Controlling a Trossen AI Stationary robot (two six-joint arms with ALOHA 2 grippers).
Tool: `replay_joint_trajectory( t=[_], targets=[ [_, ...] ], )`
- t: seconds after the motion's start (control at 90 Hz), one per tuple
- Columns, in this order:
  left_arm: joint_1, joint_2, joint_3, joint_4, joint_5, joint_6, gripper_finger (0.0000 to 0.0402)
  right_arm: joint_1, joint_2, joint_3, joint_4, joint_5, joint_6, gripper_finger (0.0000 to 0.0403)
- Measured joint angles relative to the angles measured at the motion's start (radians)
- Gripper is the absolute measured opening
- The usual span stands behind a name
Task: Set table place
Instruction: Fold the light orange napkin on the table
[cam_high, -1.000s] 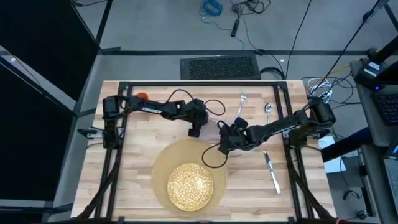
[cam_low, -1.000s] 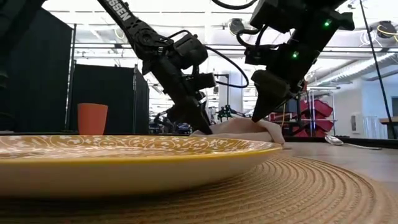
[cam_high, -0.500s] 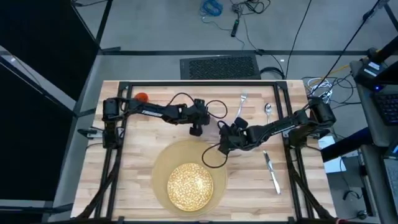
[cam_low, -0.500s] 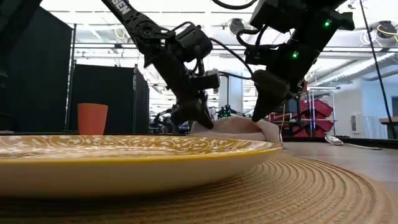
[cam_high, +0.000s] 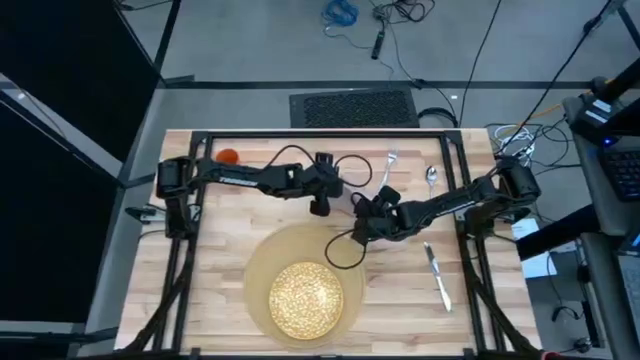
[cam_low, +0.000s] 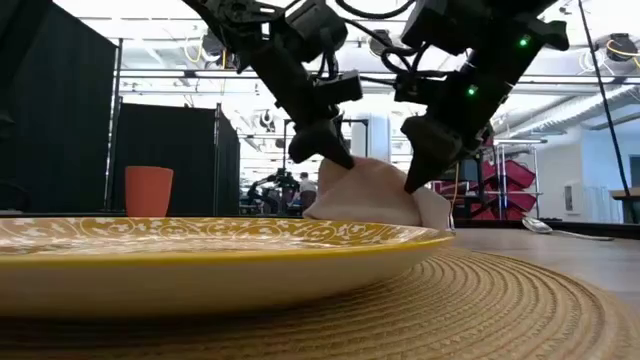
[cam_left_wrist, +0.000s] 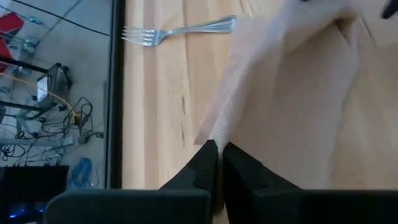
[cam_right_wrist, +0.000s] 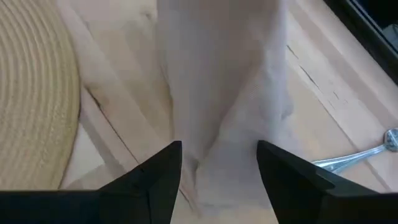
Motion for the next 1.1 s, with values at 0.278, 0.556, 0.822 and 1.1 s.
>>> replay_joint_trajectory(
  t=[0.278,0.556,0.822,1.1],
  targets=[
    [-0.01,0.0,0.001,-0.04,0.0,0.0,0.0,-0.032,0.039,0.0,-0.051,-0.012,0.007,0.015],
    [-0.009,-0.001,0.001,-0.071,-0.023,-0.001,0.0,-0.033,0.014,0.046,-0.079,-0.094,-0.069,0.0005],
    [-0.008,-0.101,0.001,-0.112,-0.072,-0.027,0.0,-0.036,-0.027,0.289,-0.34,-0.096,-0.215,0.0001],
    [-0.003,-0.252,-0.001,-0.187,-0.082,-0.045,0.0,-0.072,-0.027,0.449,-0.552,-0.031,-0.311,0.0]
  ],
)
